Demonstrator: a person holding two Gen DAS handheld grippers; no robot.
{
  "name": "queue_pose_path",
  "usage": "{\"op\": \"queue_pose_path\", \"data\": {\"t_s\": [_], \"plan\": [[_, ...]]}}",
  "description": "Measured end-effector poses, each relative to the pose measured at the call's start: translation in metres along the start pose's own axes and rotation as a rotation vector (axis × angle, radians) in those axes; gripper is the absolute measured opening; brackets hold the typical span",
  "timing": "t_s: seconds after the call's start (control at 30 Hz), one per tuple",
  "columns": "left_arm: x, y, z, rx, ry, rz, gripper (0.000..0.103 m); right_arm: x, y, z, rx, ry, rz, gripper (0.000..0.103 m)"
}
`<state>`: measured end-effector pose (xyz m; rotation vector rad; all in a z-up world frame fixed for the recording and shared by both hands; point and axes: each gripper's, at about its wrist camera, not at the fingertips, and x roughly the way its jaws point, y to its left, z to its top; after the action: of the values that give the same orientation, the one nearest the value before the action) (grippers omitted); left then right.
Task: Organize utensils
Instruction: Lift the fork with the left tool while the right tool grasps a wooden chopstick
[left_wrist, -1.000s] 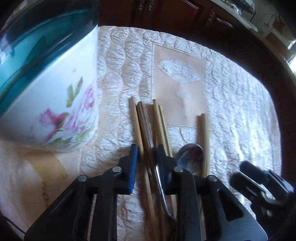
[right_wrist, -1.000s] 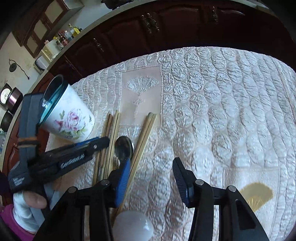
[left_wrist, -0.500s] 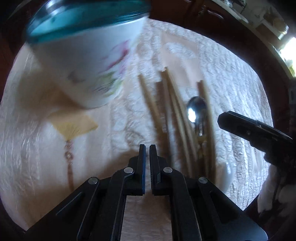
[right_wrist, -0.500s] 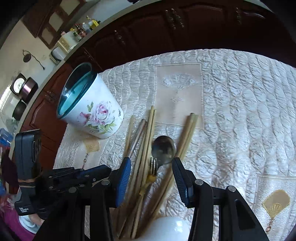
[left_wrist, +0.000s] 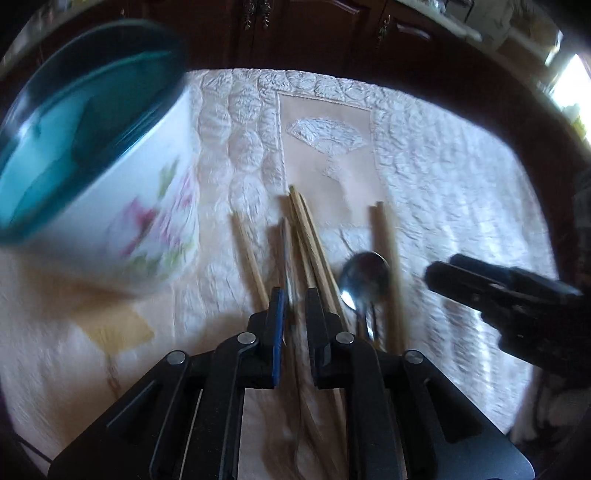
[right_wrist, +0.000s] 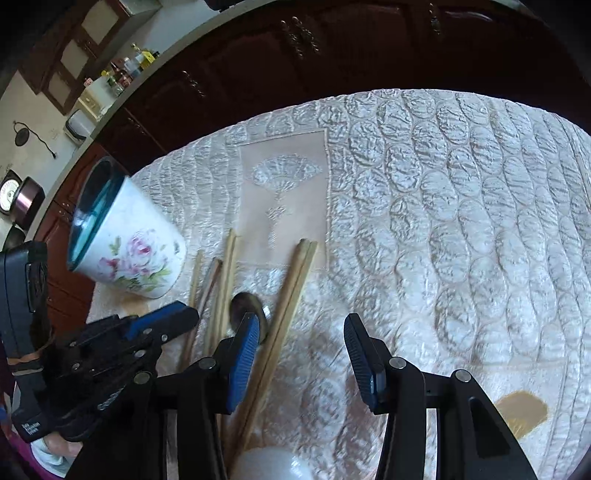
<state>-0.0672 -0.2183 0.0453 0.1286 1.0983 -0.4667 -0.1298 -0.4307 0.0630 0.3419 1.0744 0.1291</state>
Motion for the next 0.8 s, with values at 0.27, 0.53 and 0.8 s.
{"op": "queue_pose_path", "data": {"t_s": [0.27, 0.53, 0.8], "plan": [[0.025, 0.000, 0.019, 0.010, 0.049, 0.063, 0.011, 0.034, -0.007, 0.021, -0.008, 0.037, -0.049, 0.028], [0.035, -0.002, 0.028, -0.007, 0.061, 0.051, 0.011, 0.049, 0.011, 0.030, -0.071, 0.056, -0.075, 0.025], [0.040, 0.012, 0.030, -0.039, 0.066, -0.018, 0.010, 0.055, 0.012, 0.036, -0.076, 0.048, -0.067, 0.011]]}}
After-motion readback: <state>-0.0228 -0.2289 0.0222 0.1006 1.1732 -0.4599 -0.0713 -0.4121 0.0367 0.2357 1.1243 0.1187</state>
